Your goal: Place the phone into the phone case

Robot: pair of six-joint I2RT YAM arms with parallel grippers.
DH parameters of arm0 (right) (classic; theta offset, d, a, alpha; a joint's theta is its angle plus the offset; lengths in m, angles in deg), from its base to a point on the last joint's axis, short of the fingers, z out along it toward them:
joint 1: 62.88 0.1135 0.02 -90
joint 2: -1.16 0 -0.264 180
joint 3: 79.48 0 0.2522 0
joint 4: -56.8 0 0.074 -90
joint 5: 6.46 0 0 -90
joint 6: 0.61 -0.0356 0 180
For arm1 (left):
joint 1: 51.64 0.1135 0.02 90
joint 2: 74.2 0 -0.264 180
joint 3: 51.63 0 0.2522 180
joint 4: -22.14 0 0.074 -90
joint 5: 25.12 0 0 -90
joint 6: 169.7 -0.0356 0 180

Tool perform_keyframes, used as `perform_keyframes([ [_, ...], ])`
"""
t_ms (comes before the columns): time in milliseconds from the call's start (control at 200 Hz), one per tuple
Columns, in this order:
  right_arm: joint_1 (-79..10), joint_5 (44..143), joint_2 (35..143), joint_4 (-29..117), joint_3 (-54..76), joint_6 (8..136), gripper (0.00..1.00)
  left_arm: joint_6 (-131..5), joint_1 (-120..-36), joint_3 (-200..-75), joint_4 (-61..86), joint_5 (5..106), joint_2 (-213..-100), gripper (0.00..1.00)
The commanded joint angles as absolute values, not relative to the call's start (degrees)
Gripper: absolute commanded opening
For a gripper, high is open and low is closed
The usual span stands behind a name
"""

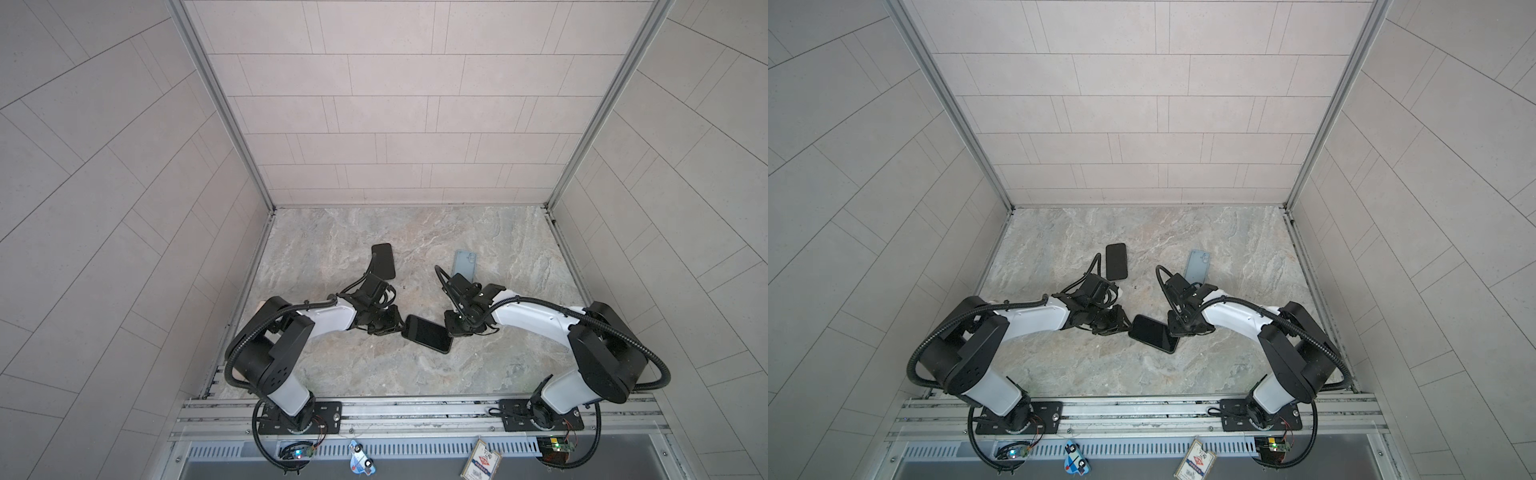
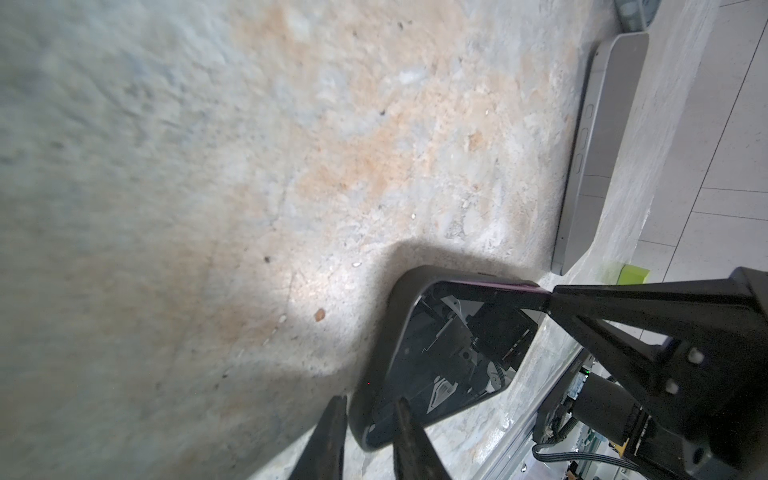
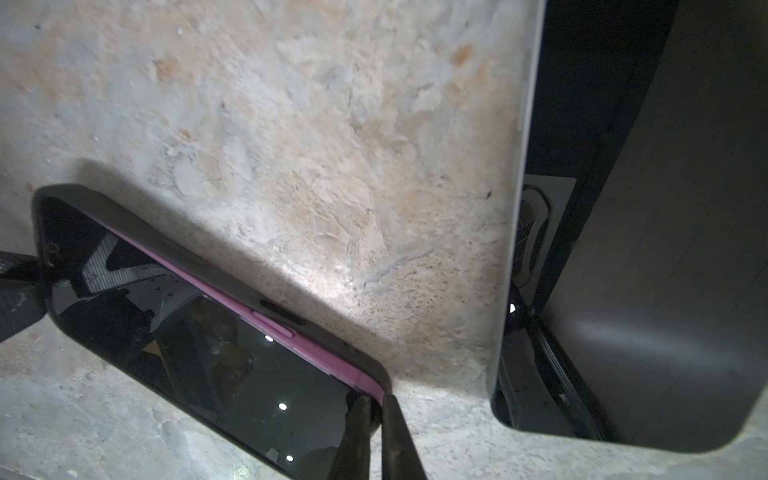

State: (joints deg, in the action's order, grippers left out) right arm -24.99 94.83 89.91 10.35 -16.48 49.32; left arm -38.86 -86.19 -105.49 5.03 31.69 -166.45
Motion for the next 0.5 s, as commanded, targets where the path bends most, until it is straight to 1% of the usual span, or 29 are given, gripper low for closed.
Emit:
perform_keyframes([
  [0,-22.8,94.2,95.6,10.9,-19.1,47.7,0.1,-39.4,-86.5,-106.1,5.1,32.2,-166.8,0.27],
  [495,-21.1,93.6,100.4,15.4,-20.8,45.7,0.08,-39.5,-86.5,-105.9,5.3,32.1,-166.5,0.27],
])
